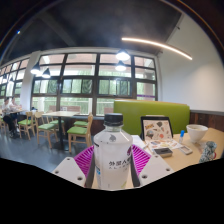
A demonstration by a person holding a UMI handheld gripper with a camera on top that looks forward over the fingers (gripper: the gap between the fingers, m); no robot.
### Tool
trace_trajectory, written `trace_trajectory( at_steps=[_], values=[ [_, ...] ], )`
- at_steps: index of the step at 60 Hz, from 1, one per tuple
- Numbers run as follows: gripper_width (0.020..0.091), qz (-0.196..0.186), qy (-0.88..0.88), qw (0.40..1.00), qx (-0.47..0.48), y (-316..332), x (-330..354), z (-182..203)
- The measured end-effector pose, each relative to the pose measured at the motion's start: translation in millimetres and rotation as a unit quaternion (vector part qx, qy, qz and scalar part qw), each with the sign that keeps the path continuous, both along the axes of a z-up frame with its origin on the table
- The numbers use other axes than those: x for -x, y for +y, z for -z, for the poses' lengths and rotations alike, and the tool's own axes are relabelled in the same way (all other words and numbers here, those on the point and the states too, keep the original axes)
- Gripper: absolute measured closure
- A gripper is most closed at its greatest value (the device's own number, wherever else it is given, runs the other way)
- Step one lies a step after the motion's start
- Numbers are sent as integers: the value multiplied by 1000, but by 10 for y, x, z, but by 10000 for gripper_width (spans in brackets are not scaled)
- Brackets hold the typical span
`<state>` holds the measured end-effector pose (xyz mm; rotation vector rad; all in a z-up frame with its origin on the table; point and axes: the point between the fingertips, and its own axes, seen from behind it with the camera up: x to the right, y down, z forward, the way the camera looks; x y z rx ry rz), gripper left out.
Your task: Pour water
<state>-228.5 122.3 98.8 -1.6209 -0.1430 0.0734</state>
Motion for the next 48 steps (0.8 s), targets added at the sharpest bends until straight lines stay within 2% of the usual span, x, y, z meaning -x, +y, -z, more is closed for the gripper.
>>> trace_trajectory(
  at_steps=[3,4,12,17,20,21,32,40,48],
  values=[
    [558,0,17,1000,6,-3,-23,16],
    [591,-2,23,1000,7,-1,-26,12],
    [610,-5,15,1000,1,3,-15,1],
    [663,-6,16,1000,-3,3,-7,-3],
    [651,-6,17,1000,-4,-2,-4,-1],
    [688,-8,16,1000,-6,-1,0,-6],
    [713,-18,38,999,2,1,-56,-16],
    [713,-28,156,987,32,1,-382,-168],
    [713,-36,316,947,36,22,-1172,-413]
  ],
)
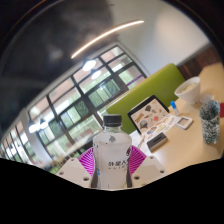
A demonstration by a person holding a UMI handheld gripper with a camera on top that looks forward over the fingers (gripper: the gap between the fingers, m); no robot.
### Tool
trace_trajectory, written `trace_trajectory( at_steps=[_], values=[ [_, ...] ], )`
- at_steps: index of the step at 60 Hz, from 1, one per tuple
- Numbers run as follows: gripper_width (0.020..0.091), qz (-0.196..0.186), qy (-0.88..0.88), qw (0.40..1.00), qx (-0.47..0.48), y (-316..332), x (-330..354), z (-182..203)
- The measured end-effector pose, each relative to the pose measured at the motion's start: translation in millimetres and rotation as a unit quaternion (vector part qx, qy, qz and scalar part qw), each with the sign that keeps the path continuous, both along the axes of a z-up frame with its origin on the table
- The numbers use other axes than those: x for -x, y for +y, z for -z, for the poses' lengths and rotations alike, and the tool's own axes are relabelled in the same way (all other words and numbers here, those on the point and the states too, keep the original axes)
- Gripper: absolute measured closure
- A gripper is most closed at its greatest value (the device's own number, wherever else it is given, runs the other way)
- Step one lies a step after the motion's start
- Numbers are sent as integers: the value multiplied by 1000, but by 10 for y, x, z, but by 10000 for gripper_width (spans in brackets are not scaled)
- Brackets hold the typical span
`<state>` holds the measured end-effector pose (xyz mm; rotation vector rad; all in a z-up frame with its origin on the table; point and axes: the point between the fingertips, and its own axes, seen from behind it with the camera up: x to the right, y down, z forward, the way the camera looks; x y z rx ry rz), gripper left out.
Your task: Pour water
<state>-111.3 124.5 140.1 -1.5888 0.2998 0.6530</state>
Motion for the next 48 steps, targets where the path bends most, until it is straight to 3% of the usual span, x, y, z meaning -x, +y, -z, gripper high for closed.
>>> trace_trajectory(
  at_steps=[6,17,29,48],
  values=[
    [714,15,151,988,4,-87,-595,-266],
    [714,38,429,902,31,-211,-1645,-178],
    [704,6,651,758,38,-275,-1916,-109],
    [704,-5,709,703,47,-625,-1872,-199]
  ],
)
